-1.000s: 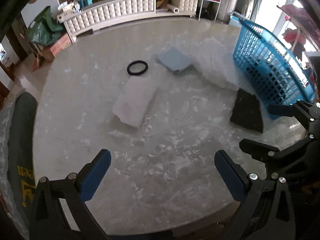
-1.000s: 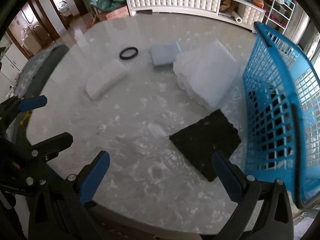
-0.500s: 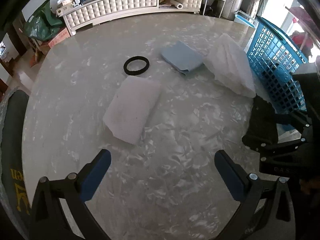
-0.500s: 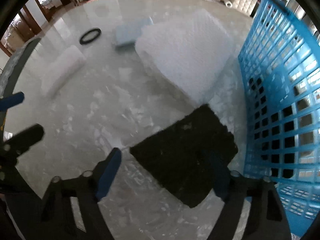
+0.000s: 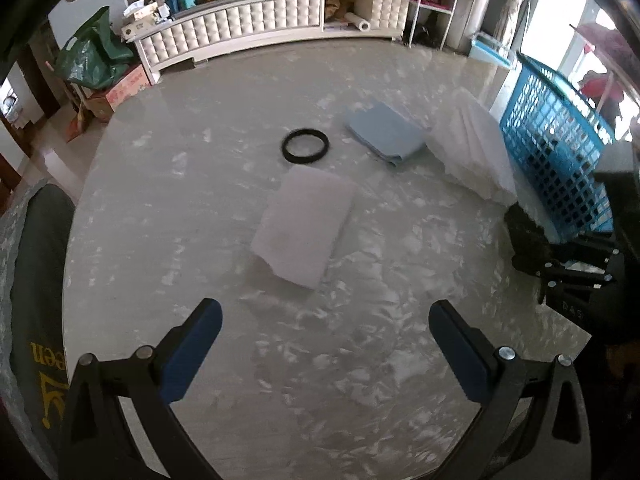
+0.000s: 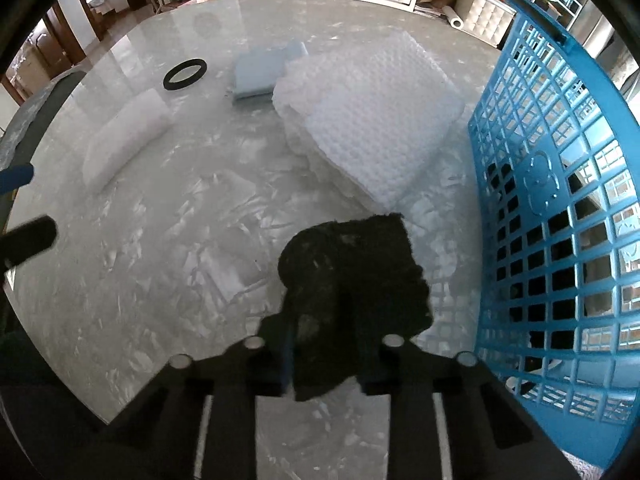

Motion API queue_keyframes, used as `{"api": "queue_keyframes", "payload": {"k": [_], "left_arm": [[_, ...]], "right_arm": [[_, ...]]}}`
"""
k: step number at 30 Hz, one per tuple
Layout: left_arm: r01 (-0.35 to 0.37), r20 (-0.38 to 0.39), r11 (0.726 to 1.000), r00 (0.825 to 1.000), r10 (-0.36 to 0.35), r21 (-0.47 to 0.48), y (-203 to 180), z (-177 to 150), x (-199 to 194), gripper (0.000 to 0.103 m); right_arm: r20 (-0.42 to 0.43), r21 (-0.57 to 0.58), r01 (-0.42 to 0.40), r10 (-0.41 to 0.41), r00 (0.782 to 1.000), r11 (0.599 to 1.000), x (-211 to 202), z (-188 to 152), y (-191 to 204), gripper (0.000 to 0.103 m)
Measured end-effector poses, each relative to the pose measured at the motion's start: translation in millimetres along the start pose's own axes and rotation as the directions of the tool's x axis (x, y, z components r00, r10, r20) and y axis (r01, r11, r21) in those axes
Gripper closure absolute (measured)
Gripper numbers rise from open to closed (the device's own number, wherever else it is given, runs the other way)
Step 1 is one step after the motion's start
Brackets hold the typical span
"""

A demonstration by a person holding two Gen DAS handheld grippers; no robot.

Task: Organize soft objects
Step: 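Carry black cloth into basket with right tool while left tool reaches white pad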

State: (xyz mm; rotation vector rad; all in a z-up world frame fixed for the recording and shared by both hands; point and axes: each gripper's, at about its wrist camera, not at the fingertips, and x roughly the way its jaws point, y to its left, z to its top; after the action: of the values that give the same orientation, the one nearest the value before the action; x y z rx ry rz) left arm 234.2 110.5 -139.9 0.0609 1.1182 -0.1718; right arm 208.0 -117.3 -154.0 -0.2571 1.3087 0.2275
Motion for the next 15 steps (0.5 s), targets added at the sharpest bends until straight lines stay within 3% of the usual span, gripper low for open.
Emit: {"api": "queue_keyframes", "payload": {"k": [5, 11, 15], "left_arm": [[0.042, 0.027, 0.998, 0.999, -0.041, -0.053, 19.3, -1.4, -7.6, 0.0], [0.066, 0.043, 0.997, 0.997, -0.065, -0.042, 23.8, 2.8, -13.3, 0.0], [0.006, 0.054, 0.999, 0.999, -0.004, -0.038, 26.7, 10.5, -12.8, 0.0]], "right_arm": [[-0.005, 0.001, -0.041, 0.041, 0.999, 0.999, -5.9, -4.1, 3.0, 0.093], [0.049, -0.008, -0.068, 0.069, 0.996, 0.998, -48.2, -10.2, 6.9, 0.094], [0.09, -0.021, -0.102, 0.103, 0.991, 0.995, -80.0, -10.7, 4.3, 0.094]]}}
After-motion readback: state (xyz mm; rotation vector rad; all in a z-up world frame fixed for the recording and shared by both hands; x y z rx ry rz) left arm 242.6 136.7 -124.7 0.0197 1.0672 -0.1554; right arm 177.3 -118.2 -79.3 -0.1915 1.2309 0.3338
